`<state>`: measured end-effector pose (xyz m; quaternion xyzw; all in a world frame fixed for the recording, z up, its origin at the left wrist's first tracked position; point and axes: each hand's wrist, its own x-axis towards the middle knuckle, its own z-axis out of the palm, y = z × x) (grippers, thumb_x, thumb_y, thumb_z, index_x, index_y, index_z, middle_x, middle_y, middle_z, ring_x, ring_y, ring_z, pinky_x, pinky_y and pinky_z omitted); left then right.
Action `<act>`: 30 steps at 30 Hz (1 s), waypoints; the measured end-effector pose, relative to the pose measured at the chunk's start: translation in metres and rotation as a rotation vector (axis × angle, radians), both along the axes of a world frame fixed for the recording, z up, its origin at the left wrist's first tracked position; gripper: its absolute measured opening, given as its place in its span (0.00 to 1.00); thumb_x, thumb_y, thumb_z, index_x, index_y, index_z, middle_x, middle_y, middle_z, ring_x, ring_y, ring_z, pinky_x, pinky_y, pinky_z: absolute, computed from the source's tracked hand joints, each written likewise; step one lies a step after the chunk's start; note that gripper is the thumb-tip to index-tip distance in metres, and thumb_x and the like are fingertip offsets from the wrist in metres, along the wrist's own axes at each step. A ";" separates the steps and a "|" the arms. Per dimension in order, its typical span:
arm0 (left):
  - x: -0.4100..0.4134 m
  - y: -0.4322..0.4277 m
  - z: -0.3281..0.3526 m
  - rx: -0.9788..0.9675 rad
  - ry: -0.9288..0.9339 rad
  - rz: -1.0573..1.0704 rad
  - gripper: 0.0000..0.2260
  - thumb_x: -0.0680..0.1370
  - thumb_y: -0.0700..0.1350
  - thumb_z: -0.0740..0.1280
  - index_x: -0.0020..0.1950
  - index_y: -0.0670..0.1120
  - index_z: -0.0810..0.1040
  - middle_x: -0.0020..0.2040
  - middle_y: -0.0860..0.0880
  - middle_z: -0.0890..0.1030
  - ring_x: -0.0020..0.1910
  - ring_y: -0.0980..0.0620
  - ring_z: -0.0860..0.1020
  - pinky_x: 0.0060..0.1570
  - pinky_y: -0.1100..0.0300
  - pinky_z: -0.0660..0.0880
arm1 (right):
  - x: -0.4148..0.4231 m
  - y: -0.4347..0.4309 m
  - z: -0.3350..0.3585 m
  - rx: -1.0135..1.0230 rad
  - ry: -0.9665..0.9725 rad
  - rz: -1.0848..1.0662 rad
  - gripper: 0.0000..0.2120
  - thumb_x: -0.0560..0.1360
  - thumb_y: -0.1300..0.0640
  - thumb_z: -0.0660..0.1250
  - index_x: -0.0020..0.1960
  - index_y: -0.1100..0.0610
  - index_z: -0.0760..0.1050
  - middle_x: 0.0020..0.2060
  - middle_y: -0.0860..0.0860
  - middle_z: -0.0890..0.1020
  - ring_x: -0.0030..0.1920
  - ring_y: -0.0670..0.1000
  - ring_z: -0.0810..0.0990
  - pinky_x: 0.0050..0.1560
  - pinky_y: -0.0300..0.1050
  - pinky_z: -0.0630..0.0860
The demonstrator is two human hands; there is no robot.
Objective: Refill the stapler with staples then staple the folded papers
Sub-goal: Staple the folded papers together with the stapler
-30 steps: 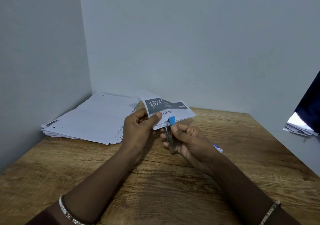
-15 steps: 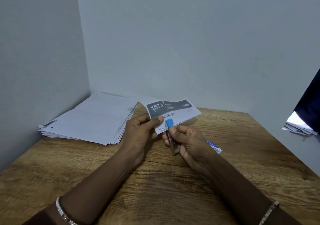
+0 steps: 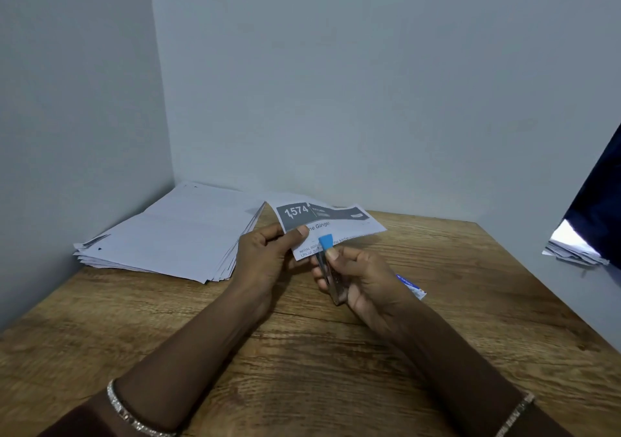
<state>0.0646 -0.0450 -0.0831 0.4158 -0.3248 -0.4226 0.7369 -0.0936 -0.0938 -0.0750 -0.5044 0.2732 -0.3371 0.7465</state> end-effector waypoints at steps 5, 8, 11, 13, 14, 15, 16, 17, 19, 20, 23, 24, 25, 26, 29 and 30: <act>0.006 0.001 0.004 0.041 0.035 0.067 0.08 0.75 0.41 0.75 0.53 0.42 0.87 0.50 0.43 0.88 0.47 0.49 0.86 0.38 0.61 0.82 | -0.005 0.001 0.004 0.127 -0.039 -0.031 0.22 0.62 0.59 0.68 0.55 0.66 0.77 0.34 0.55 0.78 0.30 0.51 0.74 0.27 0.41 0.69; 0.007 0.002 0.005 0.041 0.063 0.074 0.09 0.75 0.41 0.75 0.54 0.42 0.86 0.50 0.43 0.88 0.46 0.50 0.86 0.39 0.61 0.82 | -0.007 0.007 0.004 -0.215 0.201 -0.189 0.13 0.67 0.60 0.73 0.49 0.60 0.75 0.26 0.48 0.74 0.24 0.46 0.70 0.25 0.40 0.65; 0.005 0.003 0.008 0.032 0.060 0.070 0.10 0.74 0.41 0.75 0.55 0.42 0.85 0.49 0.43 0.88 0.43 0.50 0.86 0.38 0.61 0.82 | -0.011 0.007 0.006 -0.898 0.336 -0.515 0.11 0.69 0.63 0.77 0.42 0.55 0.75 0.29 0.43 0.76 0.28 0.41 0.75 0.31 0.31 0.69; 0.002 0.005 0.010 0.018 0.070 0.051 0.17 0.70 0.42 0.78 0.57 0.43 0.82 0.48 0.42 0.88 0.42 0.48 0.87 0.36 0.61 0.82 | -0.013 0.006 0.010 -1.221 0.345 -0.569 0.10 0.69 0.62 0.78 0.45 0.53 0.80 0.34 0.40 0.79 0.35 0.40 0.78 0.36 0.28 0.71; 0.001 0.005 0.011 0.013 0.090 0.046 0.23 0.67 0.42 0.79 0.59 0.44 0.79 0.48 0.42 0.88 0.41 0.46 0.87 0.35 0.60 0.82 | -0.014 0.005 0.012 -1.320 0.376 -0.577 0.11 0.69 0.62 0.79 0.48 0.53 0.83 0.38 0.40 0.81 0.39 0.39 0.79 0.39 0.31 0.73; 0.000 0.005 0.011 0.014 0.109 0.047 0.27 0.65 0.42 0.80 0.61 0.46 0.76 0.47 0.42 0.88 0.40 0.44 0.87 0.34 0.59 0.82 | -0.014 0.004 0.013 -1.378 0.416 -0.579 0.13 0.68 0.62 0.80 0.51 0.53 0.84 0.41 0.42 0.82 0.42 0.40 0.79 0.41 0.36 0.76; 0.000 0.005 0.011 0.011 0.117 0.049 0.30 0.65 0.41 0.81 0.63 0.48 0.73 0.46 0.43 0.88 0.39 0.42 0.87 0.34 0.59 0.82 | -0.014 0.003 0.013 -1.406 0.450 -0.581 0.16 0.67 0.62 0.80 0.53 0.53 0.85 0.44 0.46 0.83 0.43 0.42 0.80 0.42 0.40 0.78; -0.001 0.005 0.011 0.004 0.114 0.049 0.32 0.66 0.39 0.80 0.66 0.49 0.70 0.47 0.43 0.88 0.39 0.41 0.87 0.34 0.58 0.82 | -0.014 0.003 0.013 -1.410 0.470 -0.586 0.16 0.67 0.61 0.81 0.54 0.53 0.85 0.46 0.48 0.82 0.45 0.45 0.81 0.42 0.43 0.79; -0.002 0.004 0.010 -0.009 0.084 0.044 0.35 0.70 0.37 0.79 0.70 0.51 0.65 0.48 0.43 0.88 0.40 0.39 0.87 0.34 0.57 0.82 | -0.013 0.001 0.012 -1.374 0.449 -0.601 0.14 0.68 0.60 0.81 0.53 0.52 0.86 0.49 0.48 0.82 0.46 0.46 0.82 0.43 0.43 0.80; -0.003 0.004 0.011 -0.008 0.066 0.043 0.35 0.71 0.37 0.78 0.71 0.51 0.64 0.48 0.43 0.88 0.40 0.39 0.87 0.34 0.56 0.82 | -0.014 -0.001 0.013 -1.354 0.423 -0.607 0.12 0.69 0.59 0.80 0.51 0.52 0.86 0.50 0.47 0.82 0.47 0.45 0.82 0.44 0.43 0.80; -0.003 0.005 0.014 -0.007 0.044 0.042 0.36 0.72 0.38 0.77 0.72 0.52 0.61 0.46 0.44 0.88 0.38 0.41 0.87 0.33 0.58 0.82 | -0.014 -0.006 0.011 -1.268 0.349 -0.536 0.07 0.72 0.59 0.78 0.50 0.54 0.86 0.48 0.47 0.84 0.43 0.45 0.84 0.42 0.48 0.83; -0.003 0.005 0.015 0.000 0.050 0.040 0.38 0.74 0.40 0.77 0.75 0.55 0.57 0.44 0.44 0.88 0.38 0.42 0.87 0.33 0.58 0.82 | -0.014 -0.006 0.011 -1.198 0.319 -0.496 0.05 0.74 0.59 0.77 0.50 0.55 0.85 0.45 0.49 0.85 0.37 0.47 0.85 0.38 0.52 0.83; -0.004 0.008 0.018 0.014 0.049 0.045 0.39 0.75 0.45 0.75 0.76 0.59 0.53 0.42 0.45 0.88 0.37 0.43 0.87 0.33 0.58 0.82 | -0.013 -0.006 0.010 -1.133 0.300 -0.471 0.04 0.75 0.59 0.75 0.50 0.55 0.84 0.41 0.50 0.86 0.31 0.48 0.84 0.32 0.54 0.83; -0.005 0.011 0.020 0.031 0.006 0.079 0.38 0.77 0.50 0.73 0.77 0.62 0.50 0.39 0.45 0.88 0.36 0.43 0.87 0.33 0.57 0.82 | -0.013 -0.006 0.008 -1.094 0.291 -0.458 0.03 0.76 0.59 0.74 0.49 0.55 0.84 0.37 0.51 0.86 0.27 0.48 0.84 0.29 0.53 0.83; -0.003 0.019 0.021 0.042 -0.571 0.522 0.24 0.81 0.58 0.63 0.75 0.59 0.61 0.44 0.47 0.82 0.43 0.48 0.82 0.41 0.53 0.79 | -0.012 -0.009 0.005 -1.035 0.278 -0.449 0.01 0.77 0.58 0.73 0.48 0.55 0.82 0.30 0.53 0.84 0.25 0.49 0.84 0.27 0.48 0.82; 0.001 0.022 0.021 0.000 -0.775 0.674 0.20 0.80 0.58 0.63 0.71 0.59 0.68 0.50 0.48 0.78 0.49 0.50 0.78 0.46 0.53 0.75 | -0.012 -0.010 0.005 -0.996 0.261 -0.444 0.01 0.77 0.58 0.73 0.47 0.55 0.82 0.31 0.54 0.84 0.25 0.50 0.84 0.27 0.50 0.82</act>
